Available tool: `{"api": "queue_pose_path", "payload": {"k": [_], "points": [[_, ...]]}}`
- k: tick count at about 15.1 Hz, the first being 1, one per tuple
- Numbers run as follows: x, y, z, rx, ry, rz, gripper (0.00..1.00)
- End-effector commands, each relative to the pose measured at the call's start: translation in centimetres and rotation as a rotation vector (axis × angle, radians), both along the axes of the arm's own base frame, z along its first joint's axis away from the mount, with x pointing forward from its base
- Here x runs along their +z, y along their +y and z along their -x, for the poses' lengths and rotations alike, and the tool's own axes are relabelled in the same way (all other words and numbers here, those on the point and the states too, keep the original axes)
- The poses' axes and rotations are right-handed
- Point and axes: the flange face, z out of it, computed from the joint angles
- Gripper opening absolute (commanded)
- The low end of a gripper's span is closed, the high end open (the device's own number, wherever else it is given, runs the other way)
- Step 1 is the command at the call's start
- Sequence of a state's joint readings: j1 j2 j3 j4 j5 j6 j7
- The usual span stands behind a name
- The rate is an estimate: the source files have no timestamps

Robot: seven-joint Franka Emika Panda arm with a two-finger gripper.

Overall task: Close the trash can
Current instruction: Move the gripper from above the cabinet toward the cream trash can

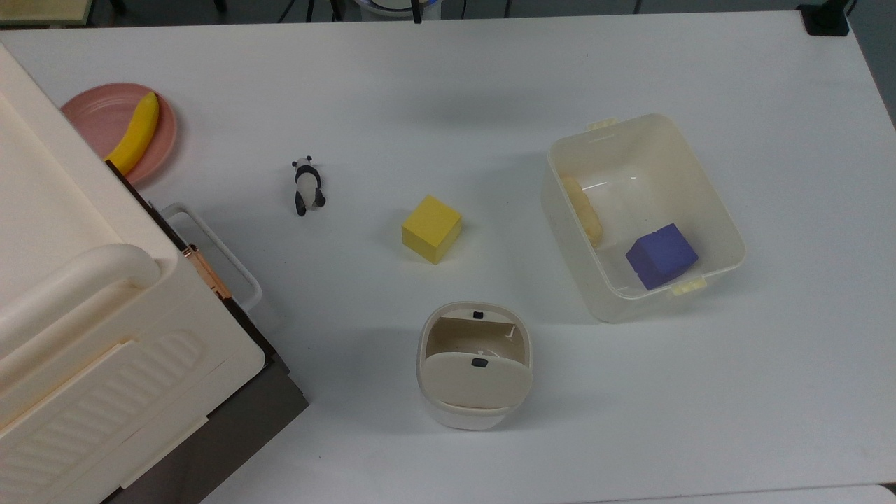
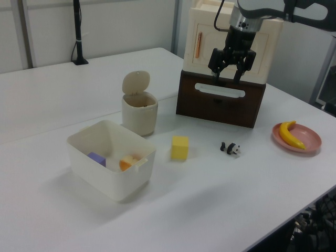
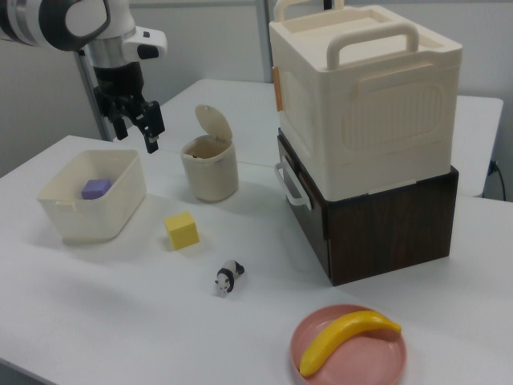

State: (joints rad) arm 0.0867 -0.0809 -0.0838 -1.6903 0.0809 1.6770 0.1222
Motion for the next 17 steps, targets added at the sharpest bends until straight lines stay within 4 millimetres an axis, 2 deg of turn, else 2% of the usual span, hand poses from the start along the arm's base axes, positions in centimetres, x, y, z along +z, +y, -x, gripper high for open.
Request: {"api": "queue_pose_path", "payload": {"k": [1, 6, 11, 13, 14, 15, 17], "points": [[0.3, 0.3, -0.3, -0.031, -0.041, -0.031, 0.00], [0.4, 0.5, -0.7, -0.041, -0.075, -0.037, 0.00], [0.5, 0.1, -3.7, -0.069, -0.206, -0.063, 0.00], [-0.6, 0.4, -6.4, -0.073, -0.249, -0.056, 0.00], [-0.8, 1.2, -8.0, -0.068, -0.289, -0.056, 0.00], [-0.3, 2.1, -9.7, -0.069, -0.353, -0.071, 0.00], [0.9, 2.4, -11.1, -0.092, -0.443, -0.097, 0.00]]}}
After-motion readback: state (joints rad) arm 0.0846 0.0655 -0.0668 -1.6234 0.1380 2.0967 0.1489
